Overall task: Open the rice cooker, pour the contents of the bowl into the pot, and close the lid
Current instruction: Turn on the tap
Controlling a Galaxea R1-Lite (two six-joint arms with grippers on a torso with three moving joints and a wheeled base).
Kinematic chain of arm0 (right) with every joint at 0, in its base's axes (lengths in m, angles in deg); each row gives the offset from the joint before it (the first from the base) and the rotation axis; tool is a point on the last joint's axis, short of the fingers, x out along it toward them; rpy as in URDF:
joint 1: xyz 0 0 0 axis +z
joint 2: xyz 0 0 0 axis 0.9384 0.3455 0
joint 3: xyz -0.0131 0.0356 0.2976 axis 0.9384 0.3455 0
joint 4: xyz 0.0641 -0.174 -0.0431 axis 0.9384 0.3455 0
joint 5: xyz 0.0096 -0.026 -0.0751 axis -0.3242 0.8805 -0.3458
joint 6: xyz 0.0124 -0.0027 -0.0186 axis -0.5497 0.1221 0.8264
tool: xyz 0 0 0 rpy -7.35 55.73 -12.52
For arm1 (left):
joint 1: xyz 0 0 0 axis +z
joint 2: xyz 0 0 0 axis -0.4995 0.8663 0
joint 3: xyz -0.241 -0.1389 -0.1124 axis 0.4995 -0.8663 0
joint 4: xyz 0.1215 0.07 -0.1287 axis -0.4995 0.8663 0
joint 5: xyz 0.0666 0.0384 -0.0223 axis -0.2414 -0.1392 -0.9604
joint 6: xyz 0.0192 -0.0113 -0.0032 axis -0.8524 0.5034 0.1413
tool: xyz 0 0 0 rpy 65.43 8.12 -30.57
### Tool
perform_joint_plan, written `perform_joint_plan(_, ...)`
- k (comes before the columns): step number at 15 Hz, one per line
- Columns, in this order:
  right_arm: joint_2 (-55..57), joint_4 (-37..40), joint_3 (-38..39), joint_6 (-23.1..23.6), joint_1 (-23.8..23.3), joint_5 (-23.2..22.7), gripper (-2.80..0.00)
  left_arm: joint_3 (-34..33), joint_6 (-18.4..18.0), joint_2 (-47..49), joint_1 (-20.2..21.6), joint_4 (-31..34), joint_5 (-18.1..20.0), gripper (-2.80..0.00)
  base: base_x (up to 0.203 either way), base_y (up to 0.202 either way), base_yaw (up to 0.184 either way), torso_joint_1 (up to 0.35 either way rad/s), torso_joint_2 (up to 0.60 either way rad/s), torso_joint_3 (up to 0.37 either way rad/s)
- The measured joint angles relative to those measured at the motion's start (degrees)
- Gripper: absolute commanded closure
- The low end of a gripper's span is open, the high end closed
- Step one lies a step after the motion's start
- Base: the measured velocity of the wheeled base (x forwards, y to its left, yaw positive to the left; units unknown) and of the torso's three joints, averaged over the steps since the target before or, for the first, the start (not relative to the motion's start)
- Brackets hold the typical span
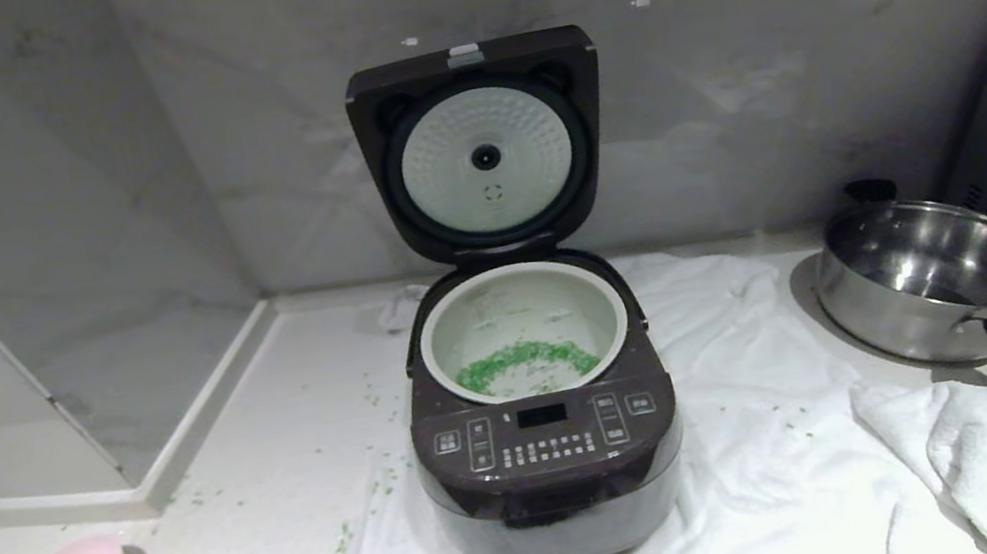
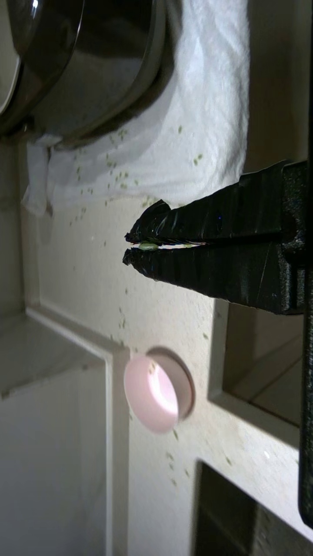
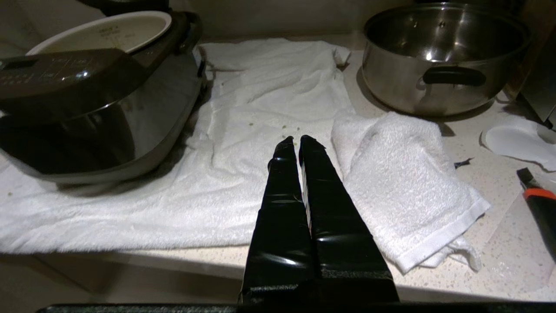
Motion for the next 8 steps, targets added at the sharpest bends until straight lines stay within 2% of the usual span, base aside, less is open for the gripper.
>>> perform_joint_plan(8,0.0,0.06,0.01,-0.8,0.01,0.07,0.0,0.0,-0.07,0.0,0.01,-0.06,-0.09,0.0,-0.001,-0.009,0.173,0.003,0.01,0.001)
